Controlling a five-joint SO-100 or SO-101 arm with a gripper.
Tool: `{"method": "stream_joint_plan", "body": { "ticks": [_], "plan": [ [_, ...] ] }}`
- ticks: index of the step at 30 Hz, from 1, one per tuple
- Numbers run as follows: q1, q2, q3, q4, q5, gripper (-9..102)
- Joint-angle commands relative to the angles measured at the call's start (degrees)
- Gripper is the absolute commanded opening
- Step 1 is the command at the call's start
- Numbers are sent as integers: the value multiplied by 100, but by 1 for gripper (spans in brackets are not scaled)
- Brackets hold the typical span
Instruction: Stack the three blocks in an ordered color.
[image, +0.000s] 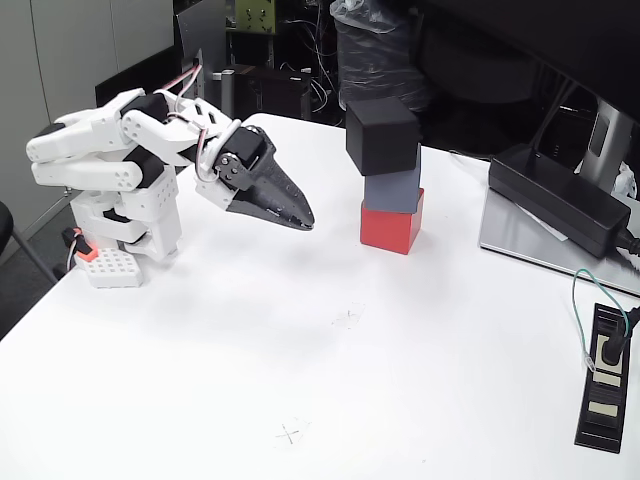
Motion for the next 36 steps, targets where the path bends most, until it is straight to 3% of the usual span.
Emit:
{"method": "stream_joint_plan", "body": {
  "ticks": [1,36],
  "plan": [
    [-18,26,-18,-70,9,-1],
    [-9,26,-18,-70,9,-1]
  ]
}}
